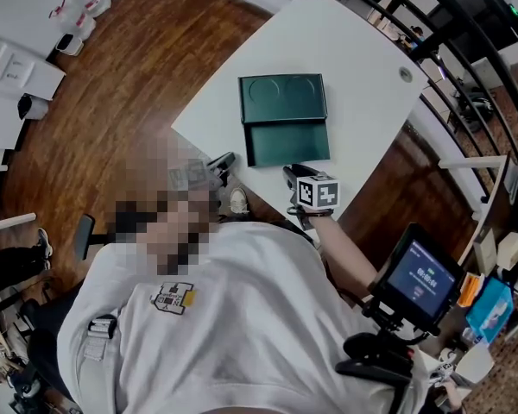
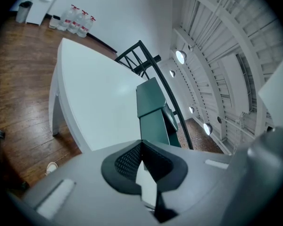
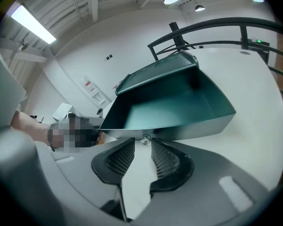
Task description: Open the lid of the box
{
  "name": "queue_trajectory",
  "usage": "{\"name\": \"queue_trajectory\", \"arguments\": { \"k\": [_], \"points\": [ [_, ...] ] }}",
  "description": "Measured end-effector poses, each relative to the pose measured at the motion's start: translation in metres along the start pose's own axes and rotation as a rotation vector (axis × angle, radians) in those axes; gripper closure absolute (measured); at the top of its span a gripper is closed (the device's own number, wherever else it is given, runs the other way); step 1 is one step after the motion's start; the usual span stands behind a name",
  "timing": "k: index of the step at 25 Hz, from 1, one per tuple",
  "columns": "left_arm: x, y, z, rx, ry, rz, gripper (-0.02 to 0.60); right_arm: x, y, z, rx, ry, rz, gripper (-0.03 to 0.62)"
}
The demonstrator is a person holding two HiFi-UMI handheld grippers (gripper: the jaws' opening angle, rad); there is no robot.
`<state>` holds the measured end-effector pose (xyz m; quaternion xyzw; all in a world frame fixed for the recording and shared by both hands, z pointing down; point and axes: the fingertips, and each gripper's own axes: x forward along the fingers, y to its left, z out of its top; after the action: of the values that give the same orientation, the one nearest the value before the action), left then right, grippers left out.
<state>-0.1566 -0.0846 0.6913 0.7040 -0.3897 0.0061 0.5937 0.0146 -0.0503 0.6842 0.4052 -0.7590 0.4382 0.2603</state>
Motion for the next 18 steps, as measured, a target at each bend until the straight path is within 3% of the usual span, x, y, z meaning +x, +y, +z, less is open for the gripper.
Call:
{"name": "queue_trajectory", "arguments": {
  "k": [4,8,12,18],
  "points": [
    [-0.015,-0.017,-0.026,0.022,0.027,-0.025,0.581,-0.041,0.003,-0.013,0.045,-0.103,0.089,0.497],
    [-0.026,-0.04,-0.068,0.049,0.076,-0.044,0.581,-0.084,-0.007,-0.047,0.1,-0.164,0.146,0.592],
    [-0.017,-0.046,-0.078,0.058,0.125,-0.077,0.581,-0.085,-0.017,-0.062,0.144,-0.166,0.164,0.594],
    [-0.005,-0.052,-0.078,0.097,0.16,-0.096,0.581,-0.082,-0.014,-0.054,0.142,-0.192,0.193,0.595]
  ]
}}
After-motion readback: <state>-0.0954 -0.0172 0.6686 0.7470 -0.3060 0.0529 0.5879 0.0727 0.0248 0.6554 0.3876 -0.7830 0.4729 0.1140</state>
